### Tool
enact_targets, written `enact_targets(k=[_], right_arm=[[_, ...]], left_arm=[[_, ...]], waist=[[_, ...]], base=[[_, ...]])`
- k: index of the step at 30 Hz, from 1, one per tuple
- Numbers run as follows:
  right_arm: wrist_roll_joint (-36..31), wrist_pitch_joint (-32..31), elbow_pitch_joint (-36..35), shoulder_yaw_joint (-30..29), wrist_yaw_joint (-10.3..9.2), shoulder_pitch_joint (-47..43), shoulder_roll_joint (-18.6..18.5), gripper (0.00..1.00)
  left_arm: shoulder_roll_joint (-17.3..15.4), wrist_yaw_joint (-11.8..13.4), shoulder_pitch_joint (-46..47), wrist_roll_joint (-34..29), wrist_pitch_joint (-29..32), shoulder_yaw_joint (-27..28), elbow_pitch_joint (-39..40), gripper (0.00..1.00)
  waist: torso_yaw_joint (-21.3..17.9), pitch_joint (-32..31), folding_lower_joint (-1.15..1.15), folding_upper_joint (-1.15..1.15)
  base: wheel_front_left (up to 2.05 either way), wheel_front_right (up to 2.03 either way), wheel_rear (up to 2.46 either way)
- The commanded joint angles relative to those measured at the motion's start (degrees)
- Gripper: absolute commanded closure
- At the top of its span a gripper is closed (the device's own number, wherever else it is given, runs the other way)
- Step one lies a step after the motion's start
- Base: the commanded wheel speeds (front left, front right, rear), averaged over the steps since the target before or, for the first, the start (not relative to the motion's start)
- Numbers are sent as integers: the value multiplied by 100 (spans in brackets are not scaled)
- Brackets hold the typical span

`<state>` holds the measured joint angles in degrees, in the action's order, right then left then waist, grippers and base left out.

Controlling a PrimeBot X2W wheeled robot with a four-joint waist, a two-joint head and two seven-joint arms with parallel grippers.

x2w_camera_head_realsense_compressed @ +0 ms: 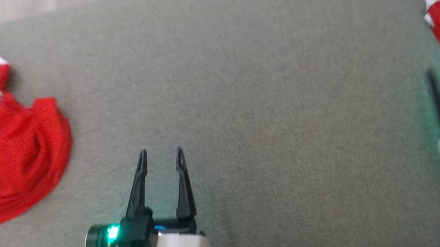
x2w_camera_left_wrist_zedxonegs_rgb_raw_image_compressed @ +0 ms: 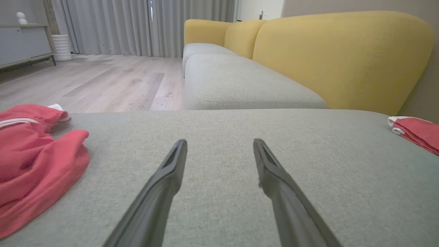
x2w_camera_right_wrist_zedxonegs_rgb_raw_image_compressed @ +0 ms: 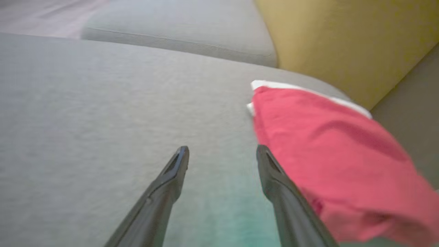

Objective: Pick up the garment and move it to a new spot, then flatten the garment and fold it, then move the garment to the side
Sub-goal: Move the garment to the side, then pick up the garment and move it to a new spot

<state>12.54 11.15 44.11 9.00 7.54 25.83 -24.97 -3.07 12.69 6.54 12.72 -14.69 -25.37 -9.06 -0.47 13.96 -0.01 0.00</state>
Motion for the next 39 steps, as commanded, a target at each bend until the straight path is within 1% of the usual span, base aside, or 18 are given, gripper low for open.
enact_targets(k=[1,5,9,13,16,20,24,30,33,39], right_arm=[[66,100,-176,133,-5,-140,-22,0],[359,285,-371,464,-5,-670,488,0],[531,374,-760,523,-5,-1171,991,0],[355,382,-1720,259,-5,-1654,1416,0],[146,383,-2385,74,-5,-2036,1656,0],[-305,384,-3114,-48,-5,-2457,1800,0],[-494,384,-3504,-285,-5,-2859,1954,0],[-487,385,-3533,-431,-5,-3400,2022,0],[-448,385,-3543,-485,-5,-3493,2031,0],[-396,385,-3489,-491,-5,-3550,2029,0]], left_arm=[[19,34,-17,14,-30,233,139,0],[19,66,-376,8,-30,455,96,0],[5,33,-711,-54,-30,727,123,0],[-4,-64,-930,-151,-30,886,234,0],[-3,-118,-1052,-218,-30,985,371,0],[1,-133,-1259,-296,-30,1125,614,0],[6,-154,-1460,-338,-31,1221,785,0],[13,-241,-1679,-357,-31,1331,756,0],[14,-332,-1704,-448,-31,1306,707,0],[16,-405,-1699,-510,-31,1340,659,0]], waist=[[246,-545,1,0],[377,-1031,1,0],[445,-1440,1,0],[446,-1694,1,0],[438,-1891,1,0],[371,-2120,1,0],[340,-2267,1,0],[360,-2369,1,0],[379,-2385,1,0],[388,-2392,1,0]], base=[[0,0,0],[0,0,0],[0,0,0],[0,0,0],[0,0,0],[0,0,0],[0,0,0],[0,0,0],[0,0,0],[0,0,0]])
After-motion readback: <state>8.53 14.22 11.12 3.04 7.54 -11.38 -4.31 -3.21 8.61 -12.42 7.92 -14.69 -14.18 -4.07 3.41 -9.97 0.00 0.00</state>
